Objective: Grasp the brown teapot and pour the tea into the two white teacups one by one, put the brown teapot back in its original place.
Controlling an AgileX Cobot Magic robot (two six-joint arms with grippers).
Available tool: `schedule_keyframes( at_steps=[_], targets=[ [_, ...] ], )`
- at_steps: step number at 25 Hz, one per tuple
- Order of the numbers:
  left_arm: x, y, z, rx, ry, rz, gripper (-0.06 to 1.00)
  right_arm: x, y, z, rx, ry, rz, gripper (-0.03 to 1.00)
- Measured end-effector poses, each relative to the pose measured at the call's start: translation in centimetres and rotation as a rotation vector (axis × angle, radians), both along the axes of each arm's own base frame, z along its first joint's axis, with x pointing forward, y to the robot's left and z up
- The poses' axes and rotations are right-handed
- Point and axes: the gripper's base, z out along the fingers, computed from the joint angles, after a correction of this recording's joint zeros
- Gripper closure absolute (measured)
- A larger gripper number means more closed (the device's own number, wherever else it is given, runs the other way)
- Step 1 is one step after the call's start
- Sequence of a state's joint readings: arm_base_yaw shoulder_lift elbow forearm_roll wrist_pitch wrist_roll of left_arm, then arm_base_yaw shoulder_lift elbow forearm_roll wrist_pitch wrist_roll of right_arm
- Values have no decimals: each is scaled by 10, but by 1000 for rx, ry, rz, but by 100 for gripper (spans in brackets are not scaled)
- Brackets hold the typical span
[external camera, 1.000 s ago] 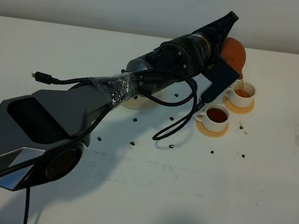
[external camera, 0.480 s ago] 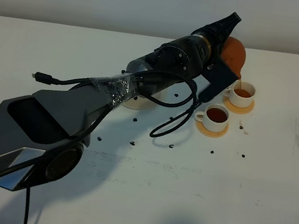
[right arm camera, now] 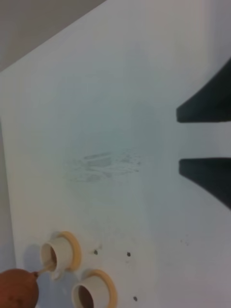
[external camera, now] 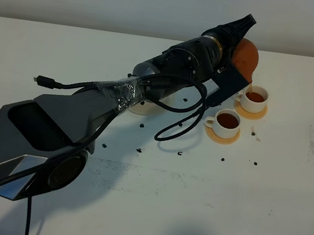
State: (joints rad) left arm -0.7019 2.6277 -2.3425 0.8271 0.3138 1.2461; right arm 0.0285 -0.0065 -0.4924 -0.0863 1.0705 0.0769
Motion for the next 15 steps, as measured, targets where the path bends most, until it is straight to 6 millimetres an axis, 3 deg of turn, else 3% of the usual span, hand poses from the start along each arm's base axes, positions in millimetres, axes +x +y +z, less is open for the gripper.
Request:
schedule_keyframes(
  at_steps=[15],
  targets=[
    [0,-2,2,-1,-27,-29,86,0,0,0,0,0,0,75]
  ],
)
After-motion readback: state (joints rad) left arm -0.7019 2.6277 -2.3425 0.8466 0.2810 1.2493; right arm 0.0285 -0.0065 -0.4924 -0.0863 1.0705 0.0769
